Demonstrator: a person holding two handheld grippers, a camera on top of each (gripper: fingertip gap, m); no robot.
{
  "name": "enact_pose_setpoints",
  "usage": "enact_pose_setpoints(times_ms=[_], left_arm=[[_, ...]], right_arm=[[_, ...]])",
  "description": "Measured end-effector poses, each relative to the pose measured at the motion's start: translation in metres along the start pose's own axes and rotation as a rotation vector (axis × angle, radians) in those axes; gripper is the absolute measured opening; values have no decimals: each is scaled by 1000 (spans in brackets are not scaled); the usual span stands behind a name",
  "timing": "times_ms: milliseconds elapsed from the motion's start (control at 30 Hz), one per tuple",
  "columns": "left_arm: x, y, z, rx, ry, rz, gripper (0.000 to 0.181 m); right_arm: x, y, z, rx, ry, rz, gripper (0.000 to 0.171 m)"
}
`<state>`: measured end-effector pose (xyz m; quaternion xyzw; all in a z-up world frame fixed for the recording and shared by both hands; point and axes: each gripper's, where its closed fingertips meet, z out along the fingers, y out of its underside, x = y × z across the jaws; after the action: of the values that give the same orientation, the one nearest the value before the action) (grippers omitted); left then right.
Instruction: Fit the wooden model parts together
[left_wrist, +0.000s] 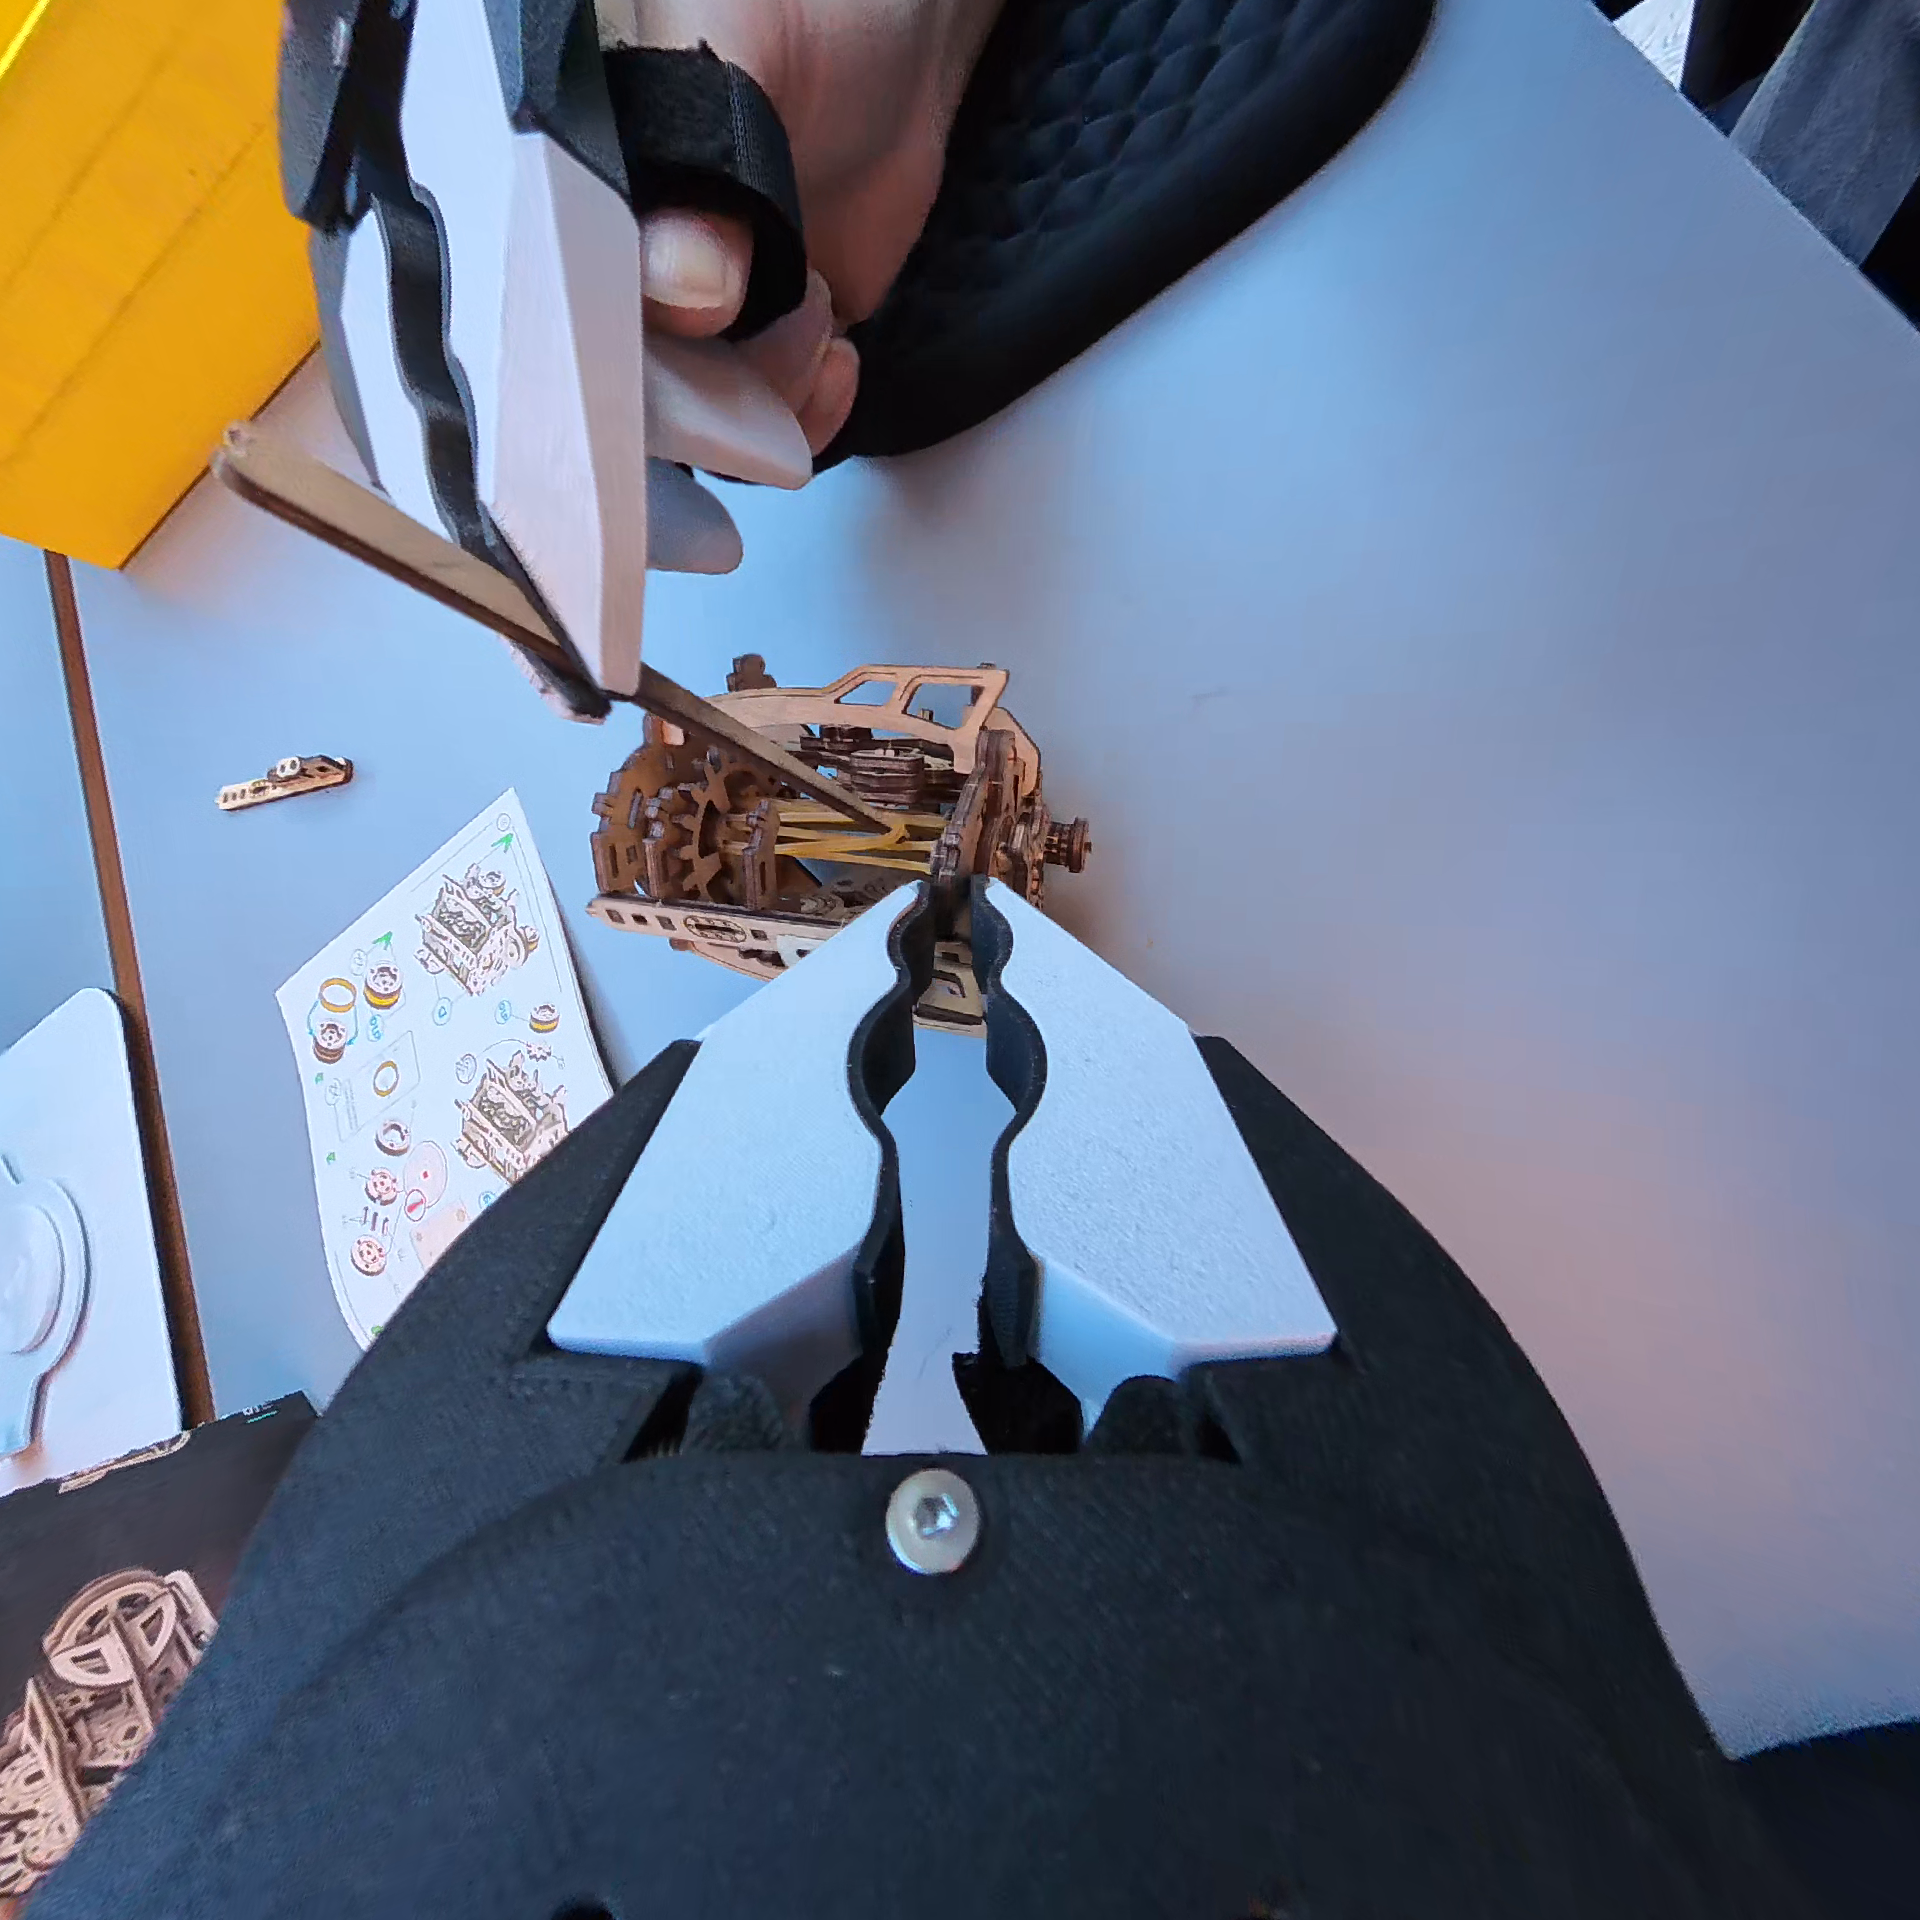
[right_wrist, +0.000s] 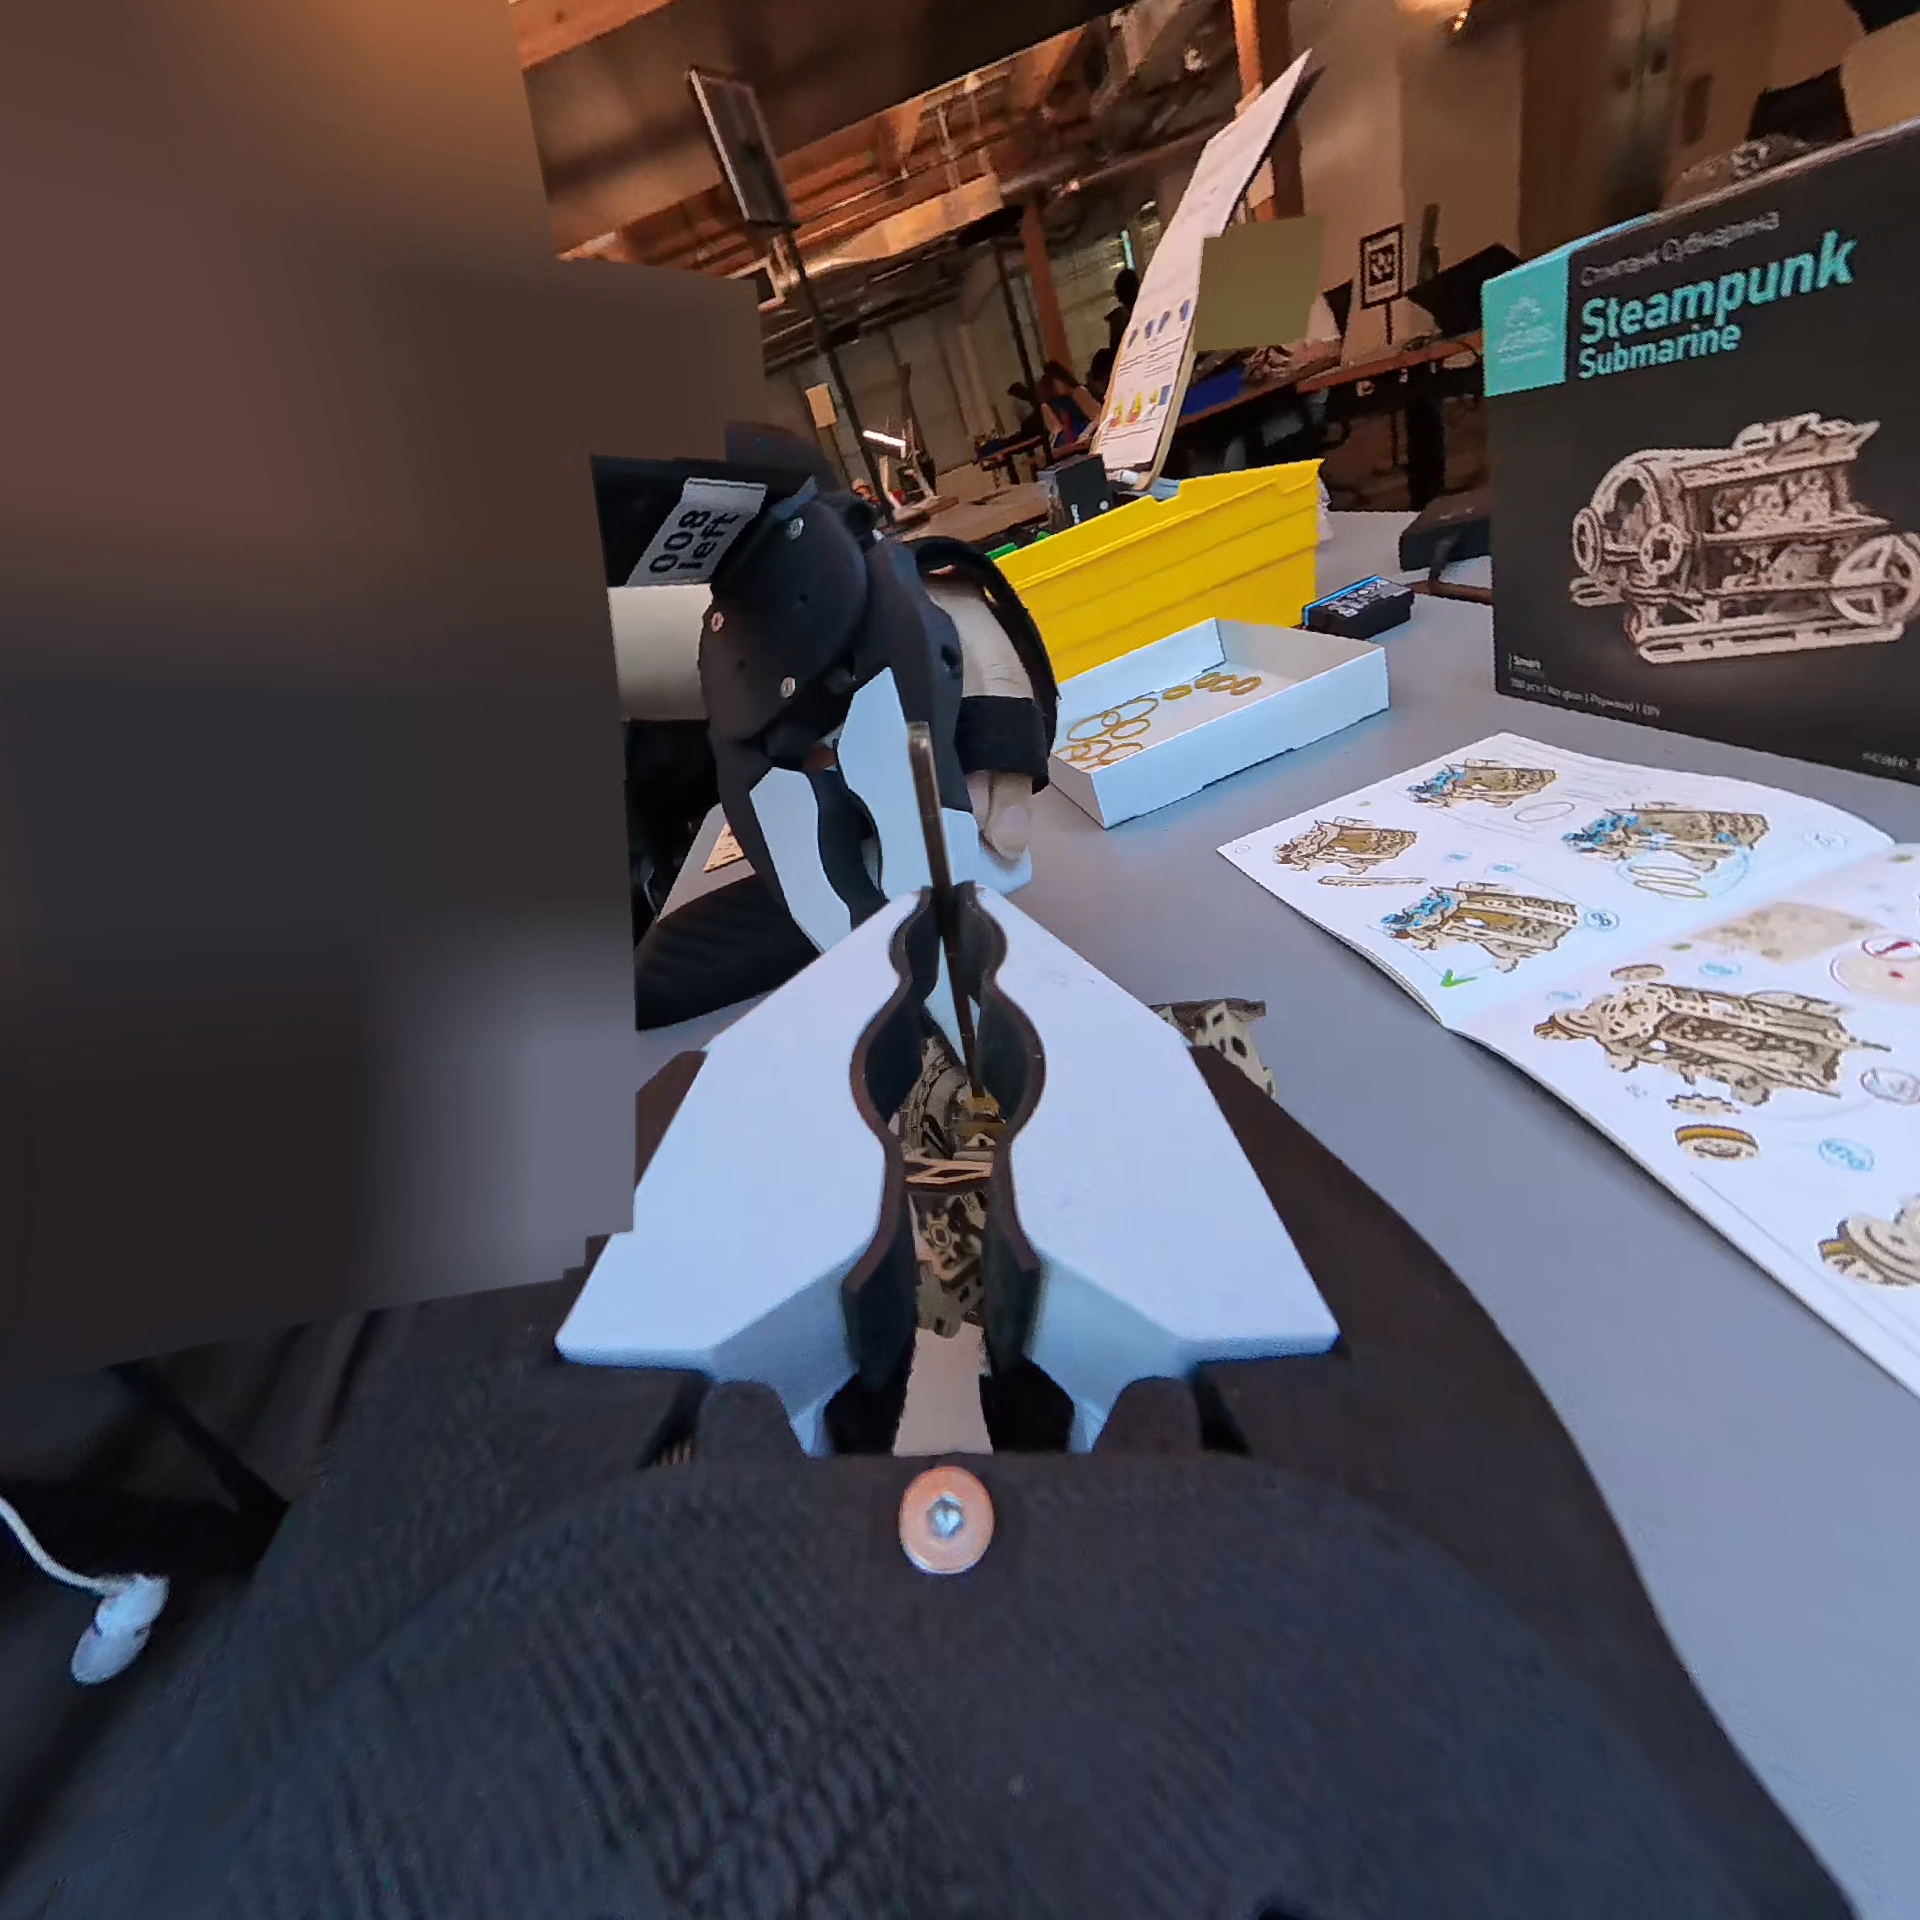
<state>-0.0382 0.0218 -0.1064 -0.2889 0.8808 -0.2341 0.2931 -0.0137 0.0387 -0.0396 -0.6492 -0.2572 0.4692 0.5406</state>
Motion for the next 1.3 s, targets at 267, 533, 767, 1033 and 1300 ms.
enact_pose_setpoints(times_ms=[267, 533, 767, 1033, 1300], left_arm=[[-6, -6, 2, 18, -82, -10, 33], [-3, -12, 6, 22, -70, 55, 30], [0, -15, 8, 12, -81, 153, 23], [1, -17, 10, 7, -58, 181, 16], [5, -18, 14, -31, 6, 241, 16]], right_arm=[[2, -2, -3, 56, 52, 99, 0], [-4, 1, -4, 46, 36, 91, 0], [-5, 1, -5, 50, -2, 125, 0], [-7, 1, -11, 57, -62, 140, 1], [-11, 4, -11, 27, -123, 148, 1]])
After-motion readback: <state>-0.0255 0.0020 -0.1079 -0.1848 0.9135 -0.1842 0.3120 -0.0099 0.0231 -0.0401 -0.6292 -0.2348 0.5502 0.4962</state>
